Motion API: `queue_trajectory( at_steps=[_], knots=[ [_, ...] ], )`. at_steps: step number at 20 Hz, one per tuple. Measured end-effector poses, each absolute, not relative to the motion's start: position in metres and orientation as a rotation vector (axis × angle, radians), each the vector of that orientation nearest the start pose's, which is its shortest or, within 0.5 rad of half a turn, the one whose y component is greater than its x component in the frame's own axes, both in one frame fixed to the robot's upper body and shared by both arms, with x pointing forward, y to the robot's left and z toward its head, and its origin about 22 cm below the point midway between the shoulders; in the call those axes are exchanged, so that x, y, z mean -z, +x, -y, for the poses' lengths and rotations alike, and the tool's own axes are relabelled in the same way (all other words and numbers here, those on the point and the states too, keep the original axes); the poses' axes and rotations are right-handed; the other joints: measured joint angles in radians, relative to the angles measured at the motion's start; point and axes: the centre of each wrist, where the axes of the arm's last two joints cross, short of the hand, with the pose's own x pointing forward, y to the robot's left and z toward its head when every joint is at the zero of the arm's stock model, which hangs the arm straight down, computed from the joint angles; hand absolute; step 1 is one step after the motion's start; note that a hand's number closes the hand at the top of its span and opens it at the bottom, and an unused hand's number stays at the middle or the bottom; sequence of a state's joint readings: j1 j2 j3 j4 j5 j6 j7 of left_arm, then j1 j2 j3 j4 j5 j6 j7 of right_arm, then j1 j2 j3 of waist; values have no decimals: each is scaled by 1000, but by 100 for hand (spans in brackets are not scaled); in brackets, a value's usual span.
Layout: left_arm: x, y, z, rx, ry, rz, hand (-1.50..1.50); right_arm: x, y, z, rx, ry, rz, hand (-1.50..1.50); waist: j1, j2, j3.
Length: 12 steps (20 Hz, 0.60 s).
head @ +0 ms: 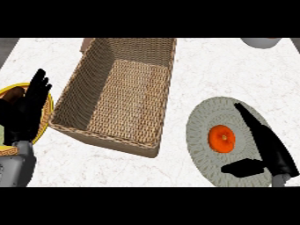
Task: Pick the squash from the placemat and place it in the basket
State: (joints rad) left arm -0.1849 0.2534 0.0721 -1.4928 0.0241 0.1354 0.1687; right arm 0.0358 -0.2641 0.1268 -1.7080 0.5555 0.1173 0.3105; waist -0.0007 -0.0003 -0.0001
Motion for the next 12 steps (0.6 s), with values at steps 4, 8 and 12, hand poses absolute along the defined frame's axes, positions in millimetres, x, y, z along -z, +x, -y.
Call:
queue_trajectory(
  at_steps=[4, 8, 12],
  knots=[
    [-47, 288, -289, 21, 290, 1515, 0, -25, 234, 251, -723, -605, 1220, -150, 0, 0, 0],
    [-45, 289, -298, 19, 291, 1515, 0, -16, 237, 249, -733, -617, 1199, -150, 0, 0, 0],
    [-46, 291, -299, 21, 282, 1521, 0, -8, 244, 245, -743, -616, 1186, -150, 1, 0, 0]
  ],
)
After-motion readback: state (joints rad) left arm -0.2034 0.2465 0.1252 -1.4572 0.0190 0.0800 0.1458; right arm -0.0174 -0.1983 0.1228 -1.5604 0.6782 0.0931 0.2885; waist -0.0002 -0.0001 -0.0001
